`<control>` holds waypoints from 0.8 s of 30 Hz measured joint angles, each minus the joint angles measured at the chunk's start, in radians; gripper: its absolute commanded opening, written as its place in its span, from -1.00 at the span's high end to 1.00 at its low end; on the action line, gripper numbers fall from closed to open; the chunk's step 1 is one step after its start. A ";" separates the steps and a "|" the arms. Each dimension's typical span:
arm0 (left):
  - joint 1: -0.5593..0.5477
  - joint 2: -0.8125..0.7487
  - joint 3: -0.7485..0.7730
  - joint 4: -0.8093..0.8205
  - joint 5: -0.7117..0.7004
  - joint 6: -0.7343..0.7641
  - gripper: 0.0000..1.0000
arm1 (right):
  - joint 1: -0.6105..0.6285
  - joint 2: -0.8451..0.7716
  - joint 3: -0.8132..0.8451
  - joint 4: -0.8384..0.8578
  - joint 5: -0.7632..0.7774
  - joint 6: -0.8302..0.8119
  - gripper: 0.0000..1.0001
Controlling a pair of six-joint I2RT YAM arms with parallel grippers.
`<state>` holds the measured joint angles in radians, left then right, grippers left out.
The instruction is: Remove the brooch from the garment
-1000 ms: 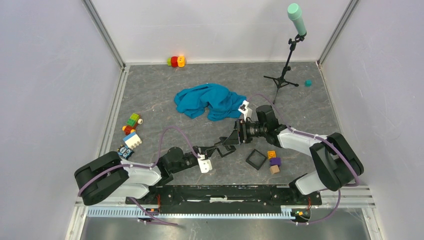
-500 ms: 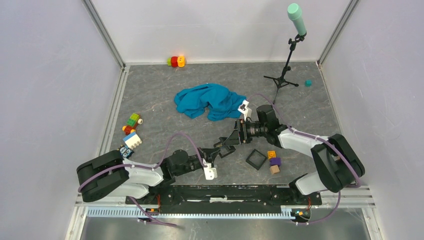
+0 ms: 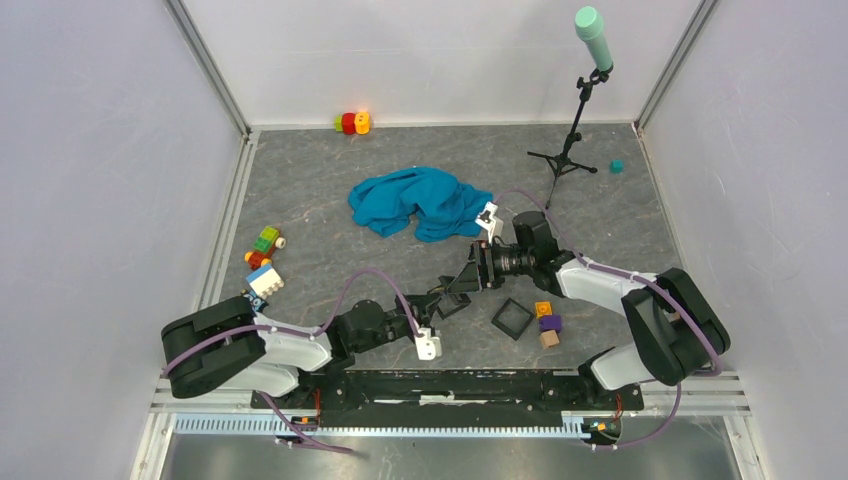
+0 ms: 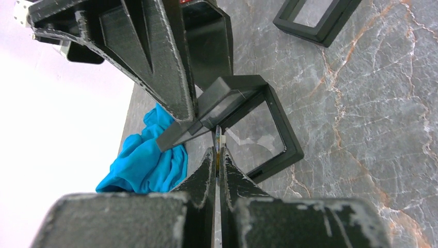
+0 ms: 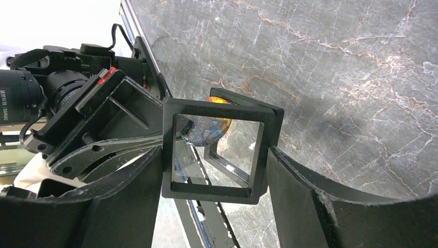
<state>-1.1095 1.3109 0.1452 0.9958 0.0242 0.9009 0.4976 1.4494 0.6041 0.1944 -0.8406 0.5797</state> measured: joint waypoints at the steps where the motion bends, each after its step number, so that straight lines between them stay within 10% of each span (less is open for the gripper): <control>1: 0.000 0.000 0.004 -0.001 -0.001 0.002 0.95 | 0.000 0.000 0.000 0.000 -0.002 0.000 -0.18; 16: -0.001 0.050 0.047 -0.022 0.005 0.026 0.89 | 0.005 -0.006 -0.009 0.031 -0.020 0.039 -0.16; 24: -0.002 0.071 0.053 -0.024 0.015 0.027 0.47 | 0.005 -0.007 -0.011 0.042 -0.021 0.053 -0.16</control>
<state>-1.1114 1.3815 0.1982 0.9718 0.0395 0.9276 0.5022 1.4425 0.5934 0.2363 -0.8616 0.6327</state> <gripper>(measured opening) 0.188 0.722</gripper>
